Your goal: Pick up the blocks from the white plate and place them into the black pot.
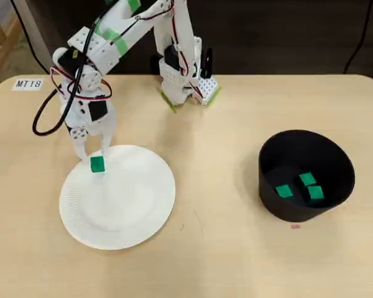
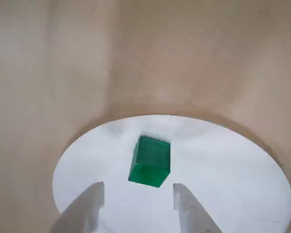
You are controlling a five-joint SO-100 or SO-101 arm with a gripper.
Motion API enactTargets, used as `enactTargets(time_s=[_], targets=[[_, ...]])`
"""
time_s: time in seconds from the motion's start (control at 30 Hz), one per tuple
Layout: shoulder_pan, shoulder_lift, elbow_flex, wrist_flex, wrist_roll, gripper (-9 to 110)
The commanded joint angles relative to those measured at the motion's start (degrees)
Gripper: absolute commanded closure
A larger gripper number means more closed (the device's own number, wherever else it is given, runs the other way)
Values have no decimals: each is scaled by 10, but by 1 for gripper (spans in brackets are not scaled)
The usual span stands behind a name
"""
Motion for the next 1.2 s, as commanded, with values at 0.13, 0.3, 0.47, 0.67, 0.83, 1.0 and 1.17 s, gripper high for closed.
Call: enactTargets(time_s=[0.13,0.3,0.47,0.67,0.83,1.0,1.17], targets=[[-11,-4,-7,18,0,75],[-20,-21,-6,16,4,76],[-21,-37,-6,-14,4,77],[-18,-60,-6,-48,4,78],[-11,-74,-6,-78,10,84],[-11,-98,-23,-100,11,104],[-19,-94,-23,-116,-6,104]])
